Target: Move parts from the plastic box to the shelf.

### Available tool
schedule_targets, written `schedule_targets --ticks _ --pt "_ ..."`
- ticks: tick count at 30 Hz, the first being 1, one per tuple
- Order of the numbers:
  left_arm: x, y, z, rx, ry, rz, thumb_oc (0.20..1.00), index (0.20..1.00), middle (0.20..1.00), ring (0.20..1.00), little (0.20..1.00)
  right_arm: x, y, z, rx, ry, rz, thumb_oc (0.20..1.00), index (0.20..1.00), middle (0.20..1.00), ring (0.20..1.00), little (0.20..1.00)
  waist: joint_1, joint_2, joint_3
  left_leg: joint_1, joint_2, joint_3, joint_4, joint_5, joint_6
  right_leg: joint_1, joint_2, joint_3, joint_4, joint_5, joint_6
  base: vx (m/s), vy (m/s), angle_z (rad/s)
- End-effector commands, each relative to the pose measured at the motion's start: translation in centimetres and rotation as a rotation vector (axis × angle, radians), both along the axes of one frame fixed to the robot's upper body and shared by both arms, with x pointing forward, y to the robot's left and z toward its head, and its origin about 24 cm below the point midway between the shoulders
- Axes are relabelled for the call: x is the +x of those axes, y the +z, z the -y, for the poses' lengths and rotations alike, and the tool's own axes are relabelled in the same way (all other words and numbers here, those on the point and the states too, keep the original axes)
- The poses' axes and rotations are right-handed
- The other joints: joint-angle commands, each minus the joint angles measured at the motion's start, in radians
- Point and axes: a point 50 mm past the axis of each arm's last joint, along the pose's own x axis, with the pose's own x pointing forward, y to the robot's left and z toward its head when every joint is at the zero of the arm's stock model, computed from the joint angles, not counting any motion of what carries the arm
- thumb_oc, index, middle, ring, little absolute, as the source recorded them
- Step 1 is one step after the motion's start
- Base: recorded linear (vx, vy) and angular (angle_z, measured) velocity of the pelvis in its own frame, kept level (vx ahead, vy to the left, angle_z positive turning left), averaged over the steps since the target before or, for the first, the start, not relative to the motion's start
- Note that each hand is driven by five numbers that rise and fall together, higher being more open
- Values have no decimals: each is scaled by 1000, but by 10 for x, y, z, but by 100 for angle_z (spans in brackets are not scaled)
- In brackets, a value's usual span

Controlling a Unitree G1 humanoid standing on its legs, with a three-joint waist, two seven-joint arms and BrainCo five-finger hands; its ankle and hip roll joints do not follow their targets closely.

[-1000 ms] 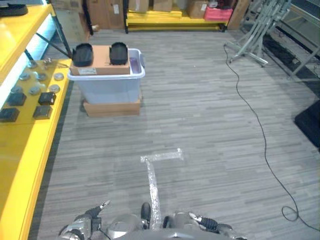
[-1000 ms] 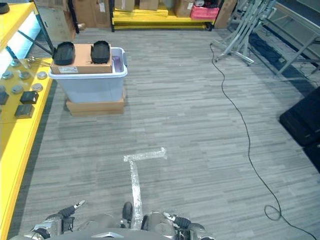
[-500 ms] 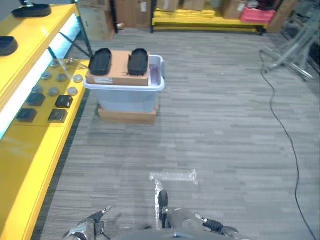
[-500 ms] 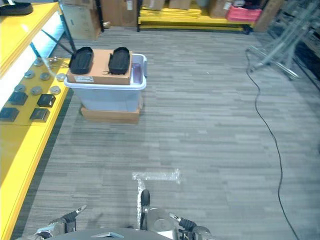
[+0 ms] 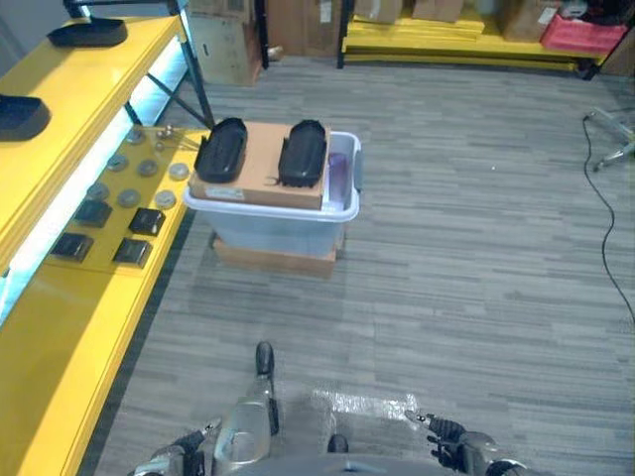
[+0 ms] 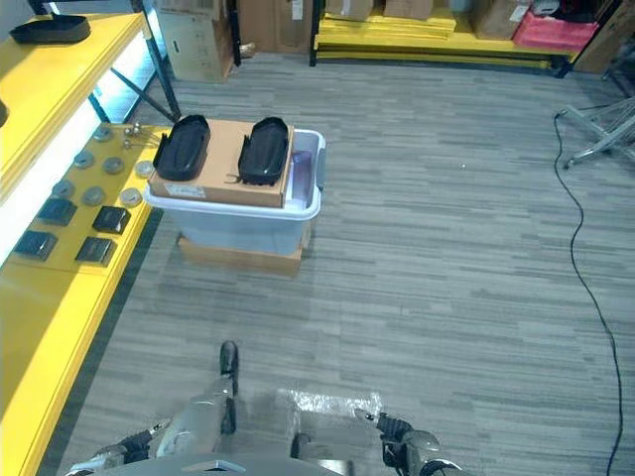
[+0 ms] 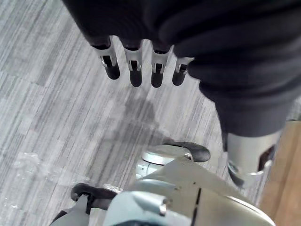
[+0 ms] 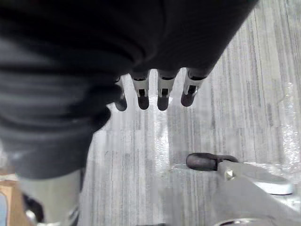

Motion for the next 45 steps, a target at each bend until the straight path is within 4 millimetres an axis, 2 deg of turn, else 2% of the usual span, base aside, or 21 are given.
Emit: schedule_targets --ticks 1,3,4,6,7,8,10,12,13,20,22,26,29,31,32,35,39,42,43,44,45 --pt "25 7 -5 41 -80 82 1000 1000 1000 1000 1000 -2 -1 -1 15 -30 -12 1000 1000 1000 1000 1000 29 -24 -9 1 -14 -8 53 12 -21 -136 -29 0 104 6 12 257 210 -31" --pt "32 10 -9 54 -79 100 1000 1000 1000 1000 1000 -7 -5 -8 14 11 -52 1000 1000 1000 1000 1000 32 -12 -22 45 -26 -1 36 -4 2 -173 -46 -42 223 -13 26 210 185 -14" --pt "37 11 -10 53 -86 102 1000 1000 1000 1000 1000 -11 -8 -12 17 19 -62 1000 1000 1000 1000 1000 29 2 -20 75 -33 -8 33 -18 24 -231 -62 -61 374 1 42 208 174 -7" --pt "41 12 -11 59 -121 97 1000 1000 1000 1000 1000 -11 -9 -16 34 -4 -54 1000 1000 1000 1000 1000 24 10 -14 102 -39 -20 27 -27 40 -287 -77 -70 474 30 59 192 113 6" --pt "41 13 -10 83 -159 89 1000 1000 1000 1000 1000 -6 -10 -25 57 8 -46 1000 1000 1000 1000 1000 18 16 -4 146 -38 -12 12 -40 46 -345 -109 -94 476 61 71 168 41 9" --pt "41 12 -10 84 -157 89 1000 1000 1000 1000 1000 -6 -10 -26 58 14 -47 1000 1000 1000 1000 1000 17 17 -2 151 -37 -11 10 -41 45 -344 -111 -97 468 62 70 213 -26 1" --pt "44 14 -11 76 -125 104 1000 1000 1000 1000 1000 -6 -11 -31 60 45 -60 1000 1000 1000 1000 1000 12 15 7 171 -34 11 3 -49 27 -319 -112 -127 294 69 61 155 -119 -12" --pt "47 14 -11 72 -116 113 1000 1000 1000 1000 1000 -7 -12 -31 57 52 -69 1000 1000 1000 1000 1000 2 7 12 178 -42 17 1 -59 25 -320 -117 -123 200 115 70 153 -137 -11" --pt "51 16 -10 63 -105 128 1000 1000 1000 1000 1000 -11 -13 -31 47 67 -85 1000 1000 1000 1000 1000 -33 6 17 206 -45 12 0 -89 32 -387 -128 -73 143 181 95 169 -146 -19" --pt "47 13 -3 50 -76 123 1000 1000 1000 1000 1000 -13 -12 -27 39 85 -75 1000 1000 1000 1000 1000 -51 -2 -3 213 -24 10 28 -113 21 -345 -94 -53 85 169 66 174 -188 19" --pt "39 9 3 28 -79 98 1000 1000 1000 1000 1000 -4 -7 -18 17 37 -42 1000 1000 1000 1000 1000 -51 -30 -7 170 -26 11 228 -153 20 -313 -98 -52 76 158 37 260 -230 32" --pt "35 7 7 6 -63 96 1000 1000 1000 1000 1000 1 -2 -6 -24 54 -42 1000 1000 1000 1000 1000 -30 -45 21 23 -14 -14 498 -99 -2 -269 -89 -38 74 143 6 165 -108 11" --pt "30 5 10 1 -110 68 1000 1000 1000 1000 1000 2 0 0 -20 21 -15 1000 1000 1000 1000 1000 -23 -36 22 35 16 27 346 -88 -13 -241 -87 -52 75 121 17 223 93 -13" --pt "22 3 10 10 -135 44 1000 1000 1000 1000 1000 5 2 1 -23 5 8 1000 1000 1000 1000 1000 -14 -18 22 47 33 12 178 -27 -39 -217 -79 -51 84 97 24 272 228 15" --pt "19 2 9 14 -140 37 1000 1000 1000 1000 1000 5 2 2 -44 14 18 1000 1000 1000 1000 1000 -10 -14 22 43 43 0 156 -2 -49 -206 -77 -46 91 83 22 224 214 18" --pt "21 3 5 46 -173 28 1000 1000 1000 1000 1000 15 7 3 -52 4 118 1000 1000 1000 1000 1000 -5 -17 -5 105 27 -3 82 -50 -31 -212 -101 -70 129 63 38 203 246 -1" --pt "28 8 -7 90 -177 51 1000 1000 1000 1000 1000 33 18 -2 -61 -11 289 1000 1000 1000 1000 1000 -10 -16 -10 147 9 -6 45 -62 -8 -228 -115 -80 179 51 49 149 185 9" --pt "40 14 -17 113 -163 85 1000 1000 1000 1000 1000 61 40 -8 -147 45 487 1000 1000 1000 1000 1000 -21 -11 -14 164 -9 6 12 -64 19 -285 -134 -87 283 51 64 100 222 20" --pt "41 15 -18 118 -167 88 1000 1000 1000 1000 1000 66 45 -9 -158 52 515 1000 1000 1000 1000 1000 -25 -8 -10 168 -10 11 12 -67 25 -309 -145 -90 335 66 73 59 216 -5" --pt "43 17 -21 132 -178 91 1000 1000 1000 1000 1000 84 64 -13 -195 83 624 1000 1000 1000 1000 1000 -39 -6 12 185 -19 19 11 -78 43 -375 -167 -75 451 99 94 60 194 -6" --pt "42 17 -22 136 -174 91 1000 1000 1000 1000 1000 89 70 -14 -198 89 655 1000 1000 1000 1000 1000 -43 -4 15 185 -17 22 6 -78 46 -391 -165 -69 457 108 94 89 170 -7"
